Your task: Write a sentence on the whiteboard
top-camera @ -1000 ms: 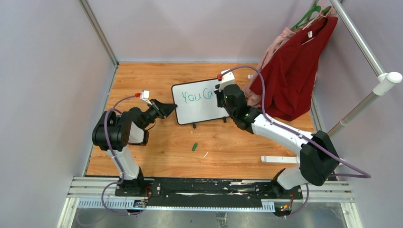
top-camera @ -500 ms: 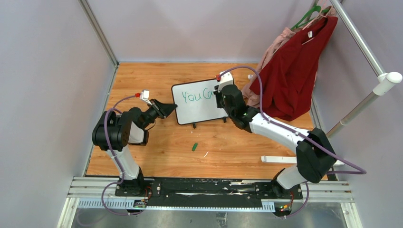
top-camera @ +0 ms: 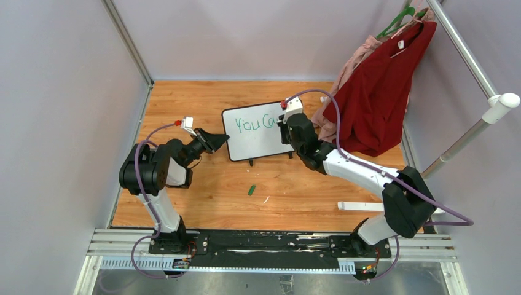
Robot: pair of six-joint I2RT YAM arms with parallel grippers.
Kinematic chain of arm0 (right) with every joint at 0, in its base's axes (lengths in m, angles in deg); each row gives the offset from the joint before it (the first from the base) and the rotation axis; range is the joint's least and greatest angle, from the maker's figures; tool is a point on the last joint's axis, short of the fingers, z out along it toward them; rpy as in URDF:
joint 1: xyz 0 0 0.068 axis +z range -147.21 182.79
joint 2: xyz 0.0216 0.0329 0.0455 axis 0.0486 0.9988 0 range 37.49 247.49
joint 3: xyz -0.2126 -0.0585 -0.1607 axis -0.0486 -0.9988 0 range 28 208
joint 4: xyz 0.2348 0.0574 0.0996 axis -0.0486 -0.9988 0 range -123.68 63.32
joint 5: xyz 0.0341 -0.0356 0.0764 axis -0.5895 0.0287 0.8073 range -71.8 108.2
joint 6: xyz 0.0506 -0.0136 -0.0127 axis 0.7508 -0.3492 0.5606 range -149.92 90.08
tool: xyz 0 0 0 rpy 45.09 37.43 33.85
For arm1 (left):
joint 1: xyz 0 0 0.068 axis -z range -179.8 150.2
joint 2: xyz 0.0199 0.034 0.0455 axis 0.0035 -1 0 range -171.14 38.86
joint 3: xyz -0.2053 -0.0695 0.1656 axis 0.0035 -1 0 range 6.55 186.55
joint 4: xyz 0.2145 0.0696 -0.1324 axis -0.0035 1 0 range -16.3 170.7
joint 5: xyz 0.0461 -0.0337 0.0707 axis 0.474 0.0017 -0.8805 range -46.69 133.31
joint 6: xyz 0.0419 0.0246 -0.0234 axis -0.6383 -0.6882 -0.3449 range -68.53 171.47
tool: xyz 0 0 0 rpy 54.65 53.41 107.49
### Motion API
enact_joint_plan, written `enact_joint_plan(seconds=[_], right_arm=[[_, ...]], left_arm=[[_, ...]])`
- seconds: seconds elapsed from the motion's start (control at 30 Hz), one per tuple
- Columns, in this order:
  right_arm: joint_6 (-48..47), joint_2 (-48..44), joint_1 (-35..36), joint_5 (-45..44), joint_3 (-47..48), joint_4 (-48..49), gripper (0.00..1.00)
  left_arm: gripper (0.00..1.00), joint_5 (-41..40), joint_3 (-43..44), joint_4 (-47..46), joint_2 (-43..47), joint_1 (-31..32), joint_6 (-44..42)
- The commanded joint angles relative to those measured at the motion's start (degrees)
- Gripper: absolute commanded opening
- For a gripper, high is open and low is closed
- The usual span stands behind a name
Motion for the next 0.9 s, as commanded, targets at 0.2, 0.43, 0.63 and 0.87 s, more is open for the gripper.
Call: enact_joint_plan(seconds=[0.2,0.43,0.63,0.87], right_arm=[[0.4,-0.5,-0.7,-0.4,1.1,-0.3,0.00],[-0.6,0.3,-0.8,-0.5,3.4,-0.6,0.00],[-1.0,0.9,-0.9,-0.6,4.8,-0.7,0.00],[-1.1,1.5,-1.9,-0.6,5.6,-0.9,0.00]], left_arm=[[0.24,0.5,0.1,-3.1,1.7,0.6,-0.4],[0.24,0.5,0.0,-3.1,1.8,0.8,-0.4],[0.24,0.5,0.1,-3.1,1.8,0.8,-0.5],[0.24,0.5,0.2,-3.1,1.8,0.8,-0.4]])
